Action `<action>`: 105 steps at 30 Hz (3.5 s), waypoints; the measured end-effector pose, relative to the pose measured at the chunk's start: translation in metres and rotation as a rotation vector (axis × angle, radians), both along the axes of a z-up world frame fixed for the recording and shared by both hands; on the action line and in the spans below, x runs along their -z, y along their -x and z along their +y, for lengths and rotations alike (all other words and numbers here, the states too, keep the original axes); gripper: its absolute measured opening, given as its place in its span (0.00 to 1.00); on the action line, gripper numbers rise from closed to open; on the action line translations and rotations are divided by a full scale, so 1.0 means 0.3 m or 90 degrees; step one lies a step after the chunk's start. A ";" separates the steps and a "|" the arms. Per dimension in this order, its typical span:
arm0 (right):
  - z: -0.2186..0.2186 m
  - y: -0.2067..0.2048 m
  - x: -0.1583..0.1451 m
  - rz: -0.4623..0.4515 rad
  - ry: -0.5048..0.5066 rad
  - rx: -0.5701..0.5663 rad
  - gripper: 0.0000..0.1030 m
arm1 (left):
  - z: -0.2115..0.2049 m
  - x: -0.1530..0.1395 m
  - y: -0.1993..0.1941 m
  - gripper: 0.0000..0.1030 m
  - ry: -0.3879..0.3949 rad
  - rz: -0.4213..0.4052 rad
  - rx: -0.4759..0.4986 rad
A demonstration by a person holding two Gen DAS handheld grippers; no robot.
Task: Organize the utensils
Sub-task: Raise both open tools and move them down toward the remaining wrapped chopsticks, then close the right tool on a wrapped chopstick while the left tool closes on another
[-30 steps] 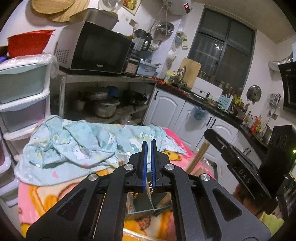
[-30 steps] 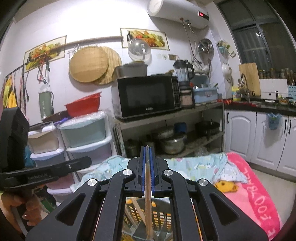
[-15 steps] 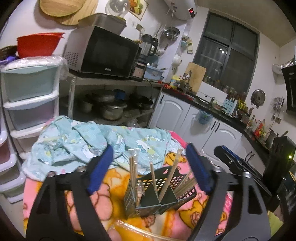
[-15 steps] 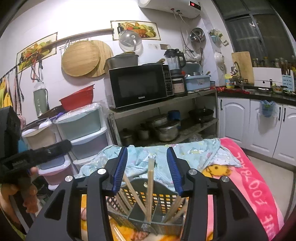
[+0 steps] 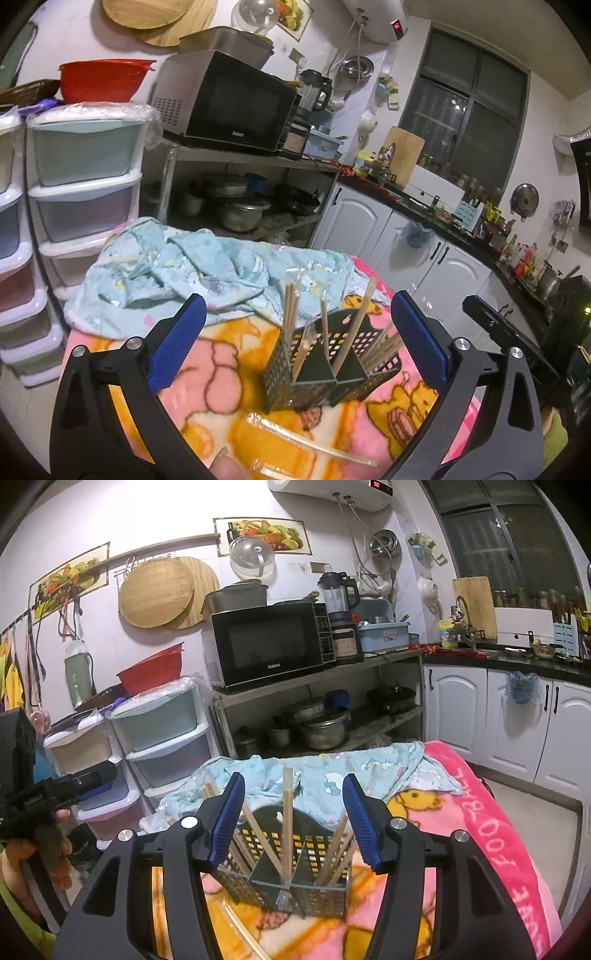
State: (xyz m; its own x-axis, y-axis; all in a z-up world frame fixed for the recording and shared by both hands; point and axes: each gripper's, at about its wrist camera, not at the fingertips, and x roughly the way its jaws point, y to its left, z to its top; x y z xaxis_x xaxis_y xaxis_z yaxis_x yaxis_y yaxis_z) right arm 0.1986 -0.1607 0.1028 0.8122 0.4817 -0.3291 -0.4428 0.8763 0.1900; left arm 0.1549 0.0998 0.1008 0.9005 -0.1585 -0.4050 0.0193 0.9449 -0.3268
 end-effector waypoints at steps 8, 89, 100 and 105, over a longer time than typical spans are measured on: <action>-0.021 0.034 0.018 0.015 0.008 0.001 0.52 | 0.017 0.061 0.044 0.89 0.007 0.026 -0.009; 0.002 0.181 0.651 0.334 0.198 -0.116 0.22 | -0.121 0.662 0.069 0.53 -0.002 0.314 0.116; -0.015 0.167 0.664 0.343 0.184 -0.116 0.09 | -0.118 0.675 0.040 0.48 -0.006 0.321 0.109; -0.013 0.172 0.661 0.338 0.187 -0.116 0.07 | -0.123 0.678 0.029 0.37 -0.026 0.325 0.102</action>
State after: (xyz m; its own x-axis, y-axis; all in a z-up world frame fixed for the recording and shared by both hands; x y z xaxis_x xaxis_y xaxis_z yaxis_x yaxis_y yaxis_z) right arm 0.1471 -0.1646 -0.0956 0.4153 0.4251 -0.8043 -0.5013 0.8447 0.1876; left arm 0.1461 0.0628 -0.1024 0.5532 -0.2535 -0.7935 0.0130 0.9551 -0.2960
